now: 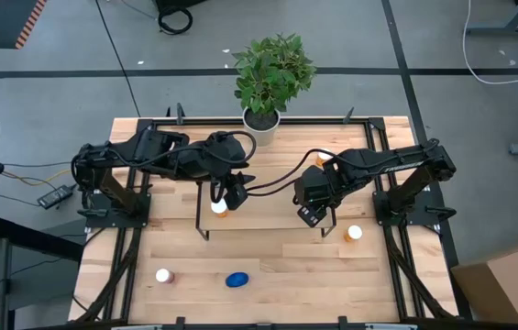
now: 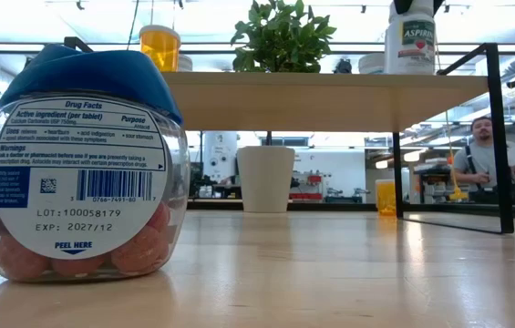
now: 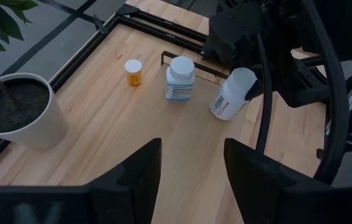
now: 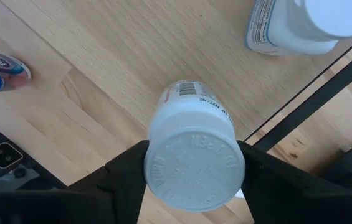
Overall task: Pick and place medicine bottles onto shelf by color
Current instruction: Put the white and green pill bottle on the shelf
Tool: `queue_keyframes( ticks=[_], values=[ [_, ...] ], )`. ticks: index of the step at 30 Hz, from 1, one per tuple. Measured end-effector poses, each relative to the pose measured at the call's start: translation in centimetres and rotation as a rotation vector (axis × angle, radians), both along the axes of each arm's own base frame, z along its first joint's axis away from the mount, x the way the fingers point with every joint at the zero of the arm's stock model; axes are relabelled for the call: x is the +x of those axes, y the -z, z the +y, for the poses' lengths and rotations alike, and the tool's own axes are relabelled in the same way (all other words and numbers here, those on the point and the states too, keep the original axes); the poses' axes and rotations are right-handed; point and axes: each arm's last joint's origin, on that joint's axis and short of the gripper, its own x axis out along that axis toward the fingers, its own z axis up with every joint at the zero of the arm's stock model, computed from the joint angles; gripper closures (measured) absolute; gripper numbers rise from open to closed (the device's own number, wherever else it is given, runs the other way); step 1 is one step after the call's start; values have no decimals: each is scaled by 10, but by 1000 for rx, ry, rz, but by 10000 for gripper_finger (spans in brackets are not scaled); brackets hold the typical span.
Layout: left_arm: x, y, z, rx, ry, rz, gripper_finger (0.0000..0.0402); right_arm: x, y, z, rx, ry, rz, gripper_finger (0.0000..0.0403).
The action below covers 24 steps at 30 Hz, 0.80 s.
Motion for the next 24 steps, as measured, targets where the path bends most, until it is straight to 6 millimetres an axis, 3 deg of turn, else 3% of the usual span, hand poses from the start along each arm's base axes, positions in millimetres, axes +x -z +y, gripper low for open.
queue_keyframes(
  ticks=[24],
  values=[
    [0, 0, -1, 12, 11, 5, 219, 1, 0, 0, 5, 27, -10, 143]
  ],
)
